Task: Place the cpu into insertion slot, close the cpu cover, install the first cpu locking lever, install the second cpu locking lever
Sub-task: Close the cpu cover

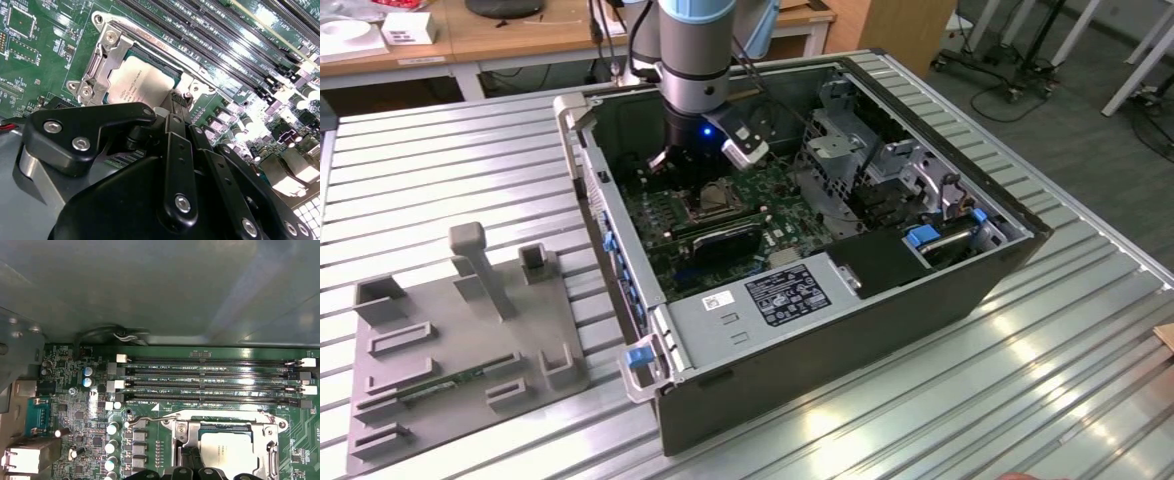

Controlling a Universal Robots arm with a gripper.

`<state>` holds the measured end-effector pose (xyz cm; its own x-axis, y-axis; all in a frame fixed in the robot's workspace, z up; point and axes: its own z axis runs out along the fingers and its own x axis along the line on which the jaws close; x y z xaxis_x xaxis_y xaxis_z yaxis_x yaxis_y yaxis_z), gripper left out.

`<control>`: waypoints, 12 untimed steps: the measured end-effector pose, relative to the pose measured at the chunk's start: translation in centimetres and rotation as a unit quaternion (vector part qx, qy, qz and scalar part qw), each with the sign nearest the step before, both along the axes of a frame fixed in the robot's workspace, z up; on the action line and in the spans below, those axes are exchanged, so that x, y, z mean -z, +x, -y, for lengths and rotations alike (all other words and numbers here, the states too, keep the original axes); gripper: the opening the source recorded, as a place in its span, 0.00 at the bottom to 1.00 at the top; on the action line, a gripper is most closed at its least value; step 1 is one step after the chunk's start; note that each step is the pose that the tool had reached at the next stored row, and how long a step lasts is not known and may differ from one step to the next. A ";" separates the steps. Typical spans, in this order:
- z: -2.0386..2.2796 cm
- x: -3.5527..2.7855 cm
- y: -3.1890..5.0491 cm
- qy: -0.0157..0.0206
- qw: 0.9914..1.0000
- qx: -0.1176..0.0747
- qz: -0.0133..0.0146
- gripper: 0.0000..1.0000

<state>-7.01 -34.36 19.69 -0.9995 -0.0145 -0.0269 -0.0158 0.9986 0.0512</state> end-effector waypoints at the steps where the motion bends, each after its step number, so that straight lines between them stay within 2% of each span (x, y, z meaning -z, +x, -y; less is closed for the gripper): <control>1: -0.01 0.01 0.00 0.000 1.000 0.000 0.000 0.10; 12: -0.04 -0.16 0.02 0.001 1.000 0.000 0.001 0.10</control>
